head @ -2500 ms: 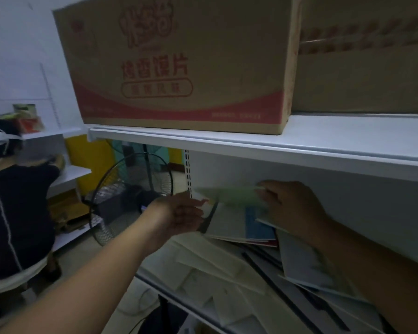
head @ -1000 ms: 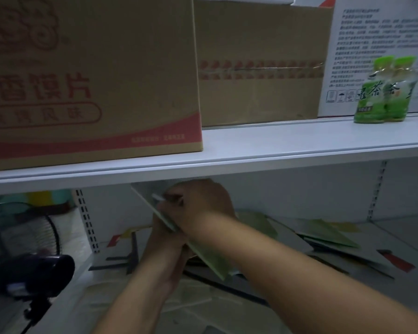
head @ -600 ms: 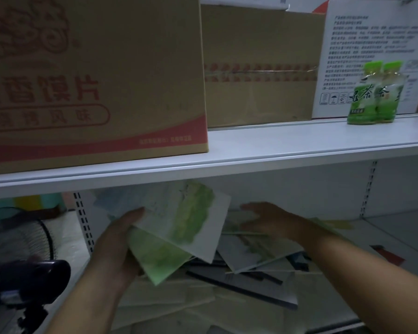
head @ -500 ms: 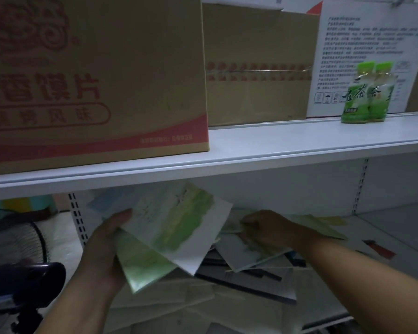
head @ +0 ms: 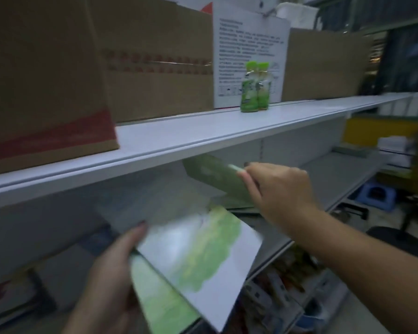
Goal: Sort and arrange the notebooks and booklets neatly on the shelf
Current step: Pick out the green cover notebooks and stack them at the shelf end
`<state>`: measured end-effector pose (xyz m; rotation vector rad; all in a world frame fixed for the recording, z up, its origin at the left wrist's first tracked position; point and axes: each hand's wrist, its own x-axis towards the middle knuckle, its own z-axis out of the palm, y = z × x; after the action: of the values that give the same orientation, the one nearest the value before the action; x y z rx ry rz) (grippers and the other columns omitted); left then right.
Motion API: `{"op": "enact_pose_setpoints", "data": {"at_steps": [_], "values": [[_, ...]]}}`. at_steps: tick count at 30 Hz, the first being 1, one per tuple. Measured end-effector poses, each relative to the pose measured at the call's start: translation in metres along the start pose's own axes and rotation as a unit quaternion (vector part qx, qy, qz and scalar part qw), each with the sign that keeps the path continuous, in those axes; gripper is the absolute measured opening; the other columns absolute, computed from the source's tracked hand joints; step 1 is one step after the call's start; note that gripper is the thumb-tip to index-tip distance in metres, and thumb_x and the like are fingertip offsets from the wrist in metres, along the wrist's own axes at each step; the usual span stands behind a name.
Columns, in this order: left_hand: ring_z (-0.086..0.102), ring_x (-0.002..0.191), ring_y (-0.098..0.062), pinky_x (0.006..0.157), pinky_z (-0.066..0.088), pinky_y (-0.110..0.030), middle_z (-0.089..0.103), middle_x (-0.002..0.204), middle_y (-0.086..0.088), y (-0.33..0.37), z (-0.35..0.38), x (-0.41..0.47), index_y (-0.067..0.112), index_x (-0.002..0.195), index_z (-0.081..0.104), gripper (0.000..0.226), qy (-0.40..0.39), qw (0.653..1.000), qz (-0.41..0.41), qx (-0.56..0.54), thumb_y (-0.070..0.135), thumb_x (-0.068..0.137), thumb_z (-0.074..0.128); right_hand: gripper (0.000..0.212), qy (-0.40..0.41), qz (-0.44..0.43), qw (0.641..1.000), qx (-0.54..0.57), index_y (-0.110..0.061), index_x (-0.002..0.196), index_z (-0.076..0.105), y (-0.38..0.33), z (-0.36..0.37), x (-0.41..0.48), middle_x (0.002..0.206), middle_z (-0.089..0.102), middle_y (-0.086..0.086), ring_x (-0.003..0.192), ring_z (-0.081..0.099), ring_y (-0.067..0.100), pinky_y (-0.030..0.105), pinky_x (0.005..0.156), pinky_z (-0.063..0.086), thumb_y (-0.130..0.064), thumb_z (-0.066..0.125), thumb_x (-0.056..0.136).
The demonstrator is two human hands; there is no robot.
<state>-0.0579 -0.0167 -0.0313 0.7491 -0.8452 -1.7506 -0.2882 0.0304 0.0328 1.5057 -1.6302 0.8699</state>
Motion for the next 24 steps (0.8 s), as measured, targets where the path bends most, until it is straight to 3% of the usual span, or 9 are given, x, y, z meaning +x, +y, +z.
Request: {"op": "enact_pose_setpoints", "data": {"at_steps": [4,7,11,14,16,18,20,23,24], "values": [[0.07,0.091,-0.033,0.087,0.051,-0.047,0.072,0.101,-0.018,-0.056,0.083,-0.009,0.007,0.112,0.065,0.04,-0.07,0.996,-0.021,0.044,0.038,0.09,0.052,0.037,-0.033,-0.016,0.999,0.012,-0.018,0.068,0.066,0.019,-0.023,-0.045,0.071,0.071,-0.002,0.05,0.065,0.021,0.029,0.04,0.049,-0.039,0.044,0.088],[0.065,0.103,-0.037,0.1,0.043,-0.056,0.068,0.113,-0.02,-0.108,0.131,0.009,0.008,0.119,0.063,0.066,-0.13,0.989,-0.07,0.007,0.058,0.077,0.055,0.031,-0.102,-0.008,0.995,0.022,-0.02,0.072,0.068,0.053,-0.032,-0.085,0.074,0.071,-0.006,0.056,0.066,0.016,0.025,0.041,0.048,-0.038,0.047,0.085],[0.065,0.105,-0.036,0.098,0.045,-0.05,0.068,0.113,-0.02,-0.177,0.206,0.017,0.008,0.121,0.062,0.07,-0.12,0.983,-0.139,0.014,0.062,0.077,0.053,0.031,-0.221,0.052,0.972,0.056,-0.023,0.074,0.067,0.127,-0.054,-0.125,0.084,0.07,-0.012,0.07,0.066,0.011,0.022,0.05,0.051,-0.044,0.045,0.08],[0.066,0.098,-0.038,0.095,0.046,-0.05,0.069,0.106,-0.025,-0.224,0.253,0.017,0.002,0.113,0.064,0.064,-0.139,0.968,-0.206,0.016,0.057,0.09,0.043,0.031,-0.299,0.118,0.94,0.118,-0.025,0.088,0.072,0.194,-0.073,-0.137,0.111,0.068,-0.012,0.1,0.06,0.013,0.029,0.079,0.051,-0.043,0.047,0.086],[0.067,0.093,-0.037,0.095,0.045,-0.049,0.07,0.103,-0.025,-0.253,0.281,0.018,0.003,0.113,0.064,0.06,-0.147,0.959,-0.242,0.022,0.054,0.092,0.04,0.028,-0.299,0.199,0.919,0.163,-0.026,0.1,0.072,0.246,-0.083,-0.144,0.125,0.062,-0.008,0.116,0.052,0.012,0.029,0.096,0.044,-0.04,0.052,0.085],[0.063,0.102,-0.039,0.095,0.044,-0.05,0.067,0.11,-0.025,-0.28,0.307,0.021,0.005,0.119,0.062,0.06,-0.159,0.946,-0.283,0.02,0.054,0.092,0.041,0.047,-0.271,0.264,0.922,0.078,-0.028,0.129,0.054,0.305,-0.092,-0.15,0.146,0.04,-0.005,0.136,0.032,0.014,0.031,0.111,0.03,-0.045,0.054,0.086],[0.059,0.11,-0.041,0.096,0.043,-0.052,0.064,0.118,-0.026,-0.302,0.333,0.025,0.004,0.122,0.061,0.063,-0.192,0.926,-0.324,0.027,0.055,0.09,0.042,0.069,-0.322,0.391,0.857,0.102,-0.025,0.146,0.031,0.358,-0.106,-0.158,0.15,0.03,-0.006,0.138,0.031,0.016,0.033,0.108,0.033,-0.048,0.058,0.086],[0.066,0.096,-0.042,0.086,0.048,-0.049,0.066,0.113,-0.027,-0.329,0.371,0.036,0.001,0.12,0.062,0.059,-0.22,0.912,-0.339,0.066,0.05,0.09,0.046,0.041,-0.354,0.52,0.687,0.364,-0.016,0.13,0.052,0.416,-0.118,-0.177,0.118,0.065,-0.002,0.101,0.067,0.018,0.035,0.087,0.055,-0.028,0.061,0.091],[0.068,0.09,-0.042,0.081,0.05,-0.048,0.067,0.11,-0.027,-0.336,0.384,0.041,0.001,0.119,0.063,0.058,-0.226,0.911,-0.336,0.078,0.049,0.091,0.046,0.031,-0.337,0.531,0.673,0.389,-0.017,0.122,0.057,0.431,-0.117,-0.183,0.111,0.07,0.001,0.095,0.069,0.021,0.038,0.084,0.056,-0.022,0.06,0.092]]}}
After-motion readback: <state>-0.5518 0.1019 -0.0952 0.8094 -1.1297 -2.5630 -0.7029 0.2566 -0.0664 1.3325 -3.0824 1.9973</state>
